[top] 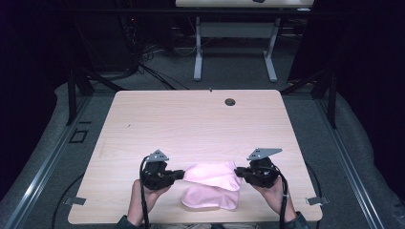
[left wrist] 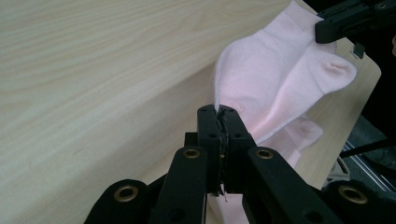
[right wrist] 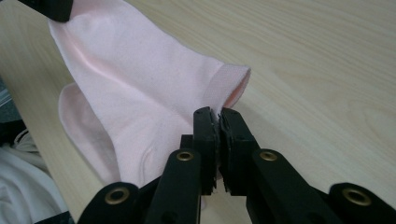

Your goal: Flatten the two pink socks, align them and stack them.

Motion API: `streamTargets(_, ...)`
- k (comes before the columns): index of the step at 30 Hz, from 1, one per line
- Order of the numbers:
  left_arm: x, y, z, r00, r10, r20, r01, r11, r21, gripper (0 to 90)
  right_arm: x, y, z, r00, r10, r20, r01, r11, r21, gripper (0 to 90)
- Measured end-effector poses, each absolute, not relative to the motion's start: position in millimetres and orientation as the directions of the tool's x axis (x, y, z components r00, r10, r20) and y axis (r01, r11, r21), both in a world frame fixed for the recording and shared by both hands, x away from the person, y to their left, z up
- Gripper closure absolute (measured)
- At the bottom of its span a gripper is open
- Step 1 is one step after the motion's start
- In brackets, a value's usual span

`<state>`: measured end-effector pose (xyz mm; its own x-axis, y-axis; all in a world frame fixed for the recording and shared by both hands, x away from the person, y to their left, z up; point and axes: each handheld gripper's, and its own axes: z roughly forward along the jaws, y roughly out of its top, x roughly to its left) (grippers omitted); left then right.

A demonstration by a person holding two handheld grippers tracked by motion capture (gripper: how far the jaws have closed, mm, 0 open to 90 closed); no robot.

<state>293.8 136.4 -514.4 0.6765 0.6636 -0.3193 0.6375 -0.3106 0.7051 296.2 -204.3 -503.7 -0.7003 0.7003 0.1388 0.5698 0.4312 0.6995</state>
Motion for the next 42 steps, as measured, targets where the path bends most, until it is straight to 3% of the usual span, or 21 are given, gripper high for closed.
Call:
streamTargets(15,261,133,-534,0.668,0.676,-0.311,0.662,-0.350,0.663,89.1,276,-203,-533,-0.710,0.682,0.175,0.599,0.453,0.660,85.3)
streamTargets(37,254,126,-549,0.666,0.712,-0.222,0.653,-0.414,0.634,86.9,270,-192,-551,-0.717,0.693,0.076,0.574,0.526,0.628,84.0)
streamTargets(41,256,122,-550,0.671,0.716,-0.190,0.652,-0.448,0.611,71.3,271,-192,-554,-0.712,0.700,0.062,0.582,0.538,0.610,77.4)
streamTargets(42,256,121,-548,0.663,0.730,-0.169,0.646,-0.443,0.622,65.1,271,-192,-556,-0.708,0.705,0.037,0.579,0.550,0.602,67.3)
